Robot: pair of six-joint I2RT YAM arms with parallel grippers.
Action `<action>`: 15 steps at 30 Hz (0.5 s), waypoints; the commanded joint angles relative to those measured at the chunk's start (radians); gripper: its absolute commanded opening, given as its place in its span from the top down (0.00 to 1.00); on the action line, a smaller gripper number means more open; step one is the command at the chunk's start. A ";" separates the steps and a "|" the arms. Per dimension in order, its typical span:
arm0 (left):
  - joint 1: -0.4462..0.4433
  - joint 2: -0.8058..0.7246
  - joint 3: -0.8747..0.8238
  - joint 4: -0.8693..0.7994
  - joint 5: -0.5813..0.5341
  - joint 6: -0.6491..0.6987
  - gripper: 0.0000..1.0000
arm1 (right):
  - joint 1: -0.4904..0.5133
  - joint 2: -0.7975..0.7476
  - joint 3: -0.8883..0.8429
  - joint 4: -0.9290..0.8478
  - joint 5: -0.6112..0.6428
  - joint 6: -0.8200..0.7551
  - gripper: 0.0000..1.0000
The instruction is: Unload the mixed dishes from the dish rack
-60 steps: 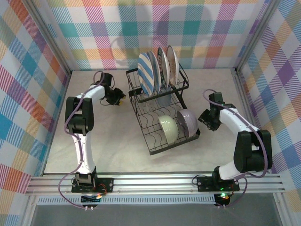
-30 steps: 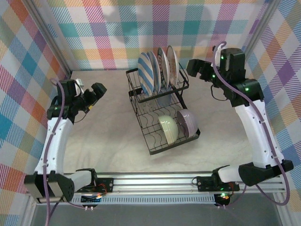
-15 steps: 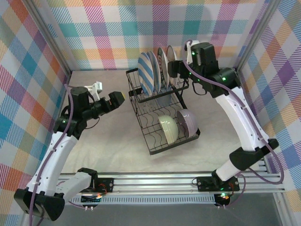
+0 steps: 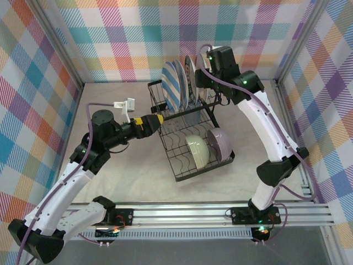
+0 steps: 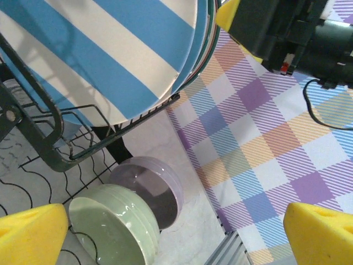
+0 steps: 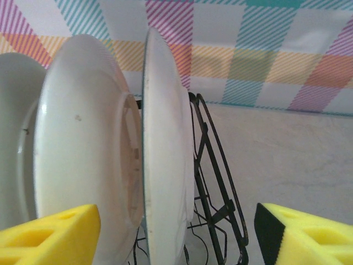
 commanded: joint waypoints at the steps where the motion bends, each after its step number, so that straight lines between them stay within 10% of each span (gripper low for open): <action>1: -0.023 0.000 -0.005 0.056 -0.033 -0.007 0.00 | 0.006 0.015 0.028 -0.021 0.053 0.013 0.28; 15: -0.043 0.006 0.002 0.036 -0.086 -0.013 0.00 | 0.009 0.070 0.030 -0.011 0.061 0.036 0.42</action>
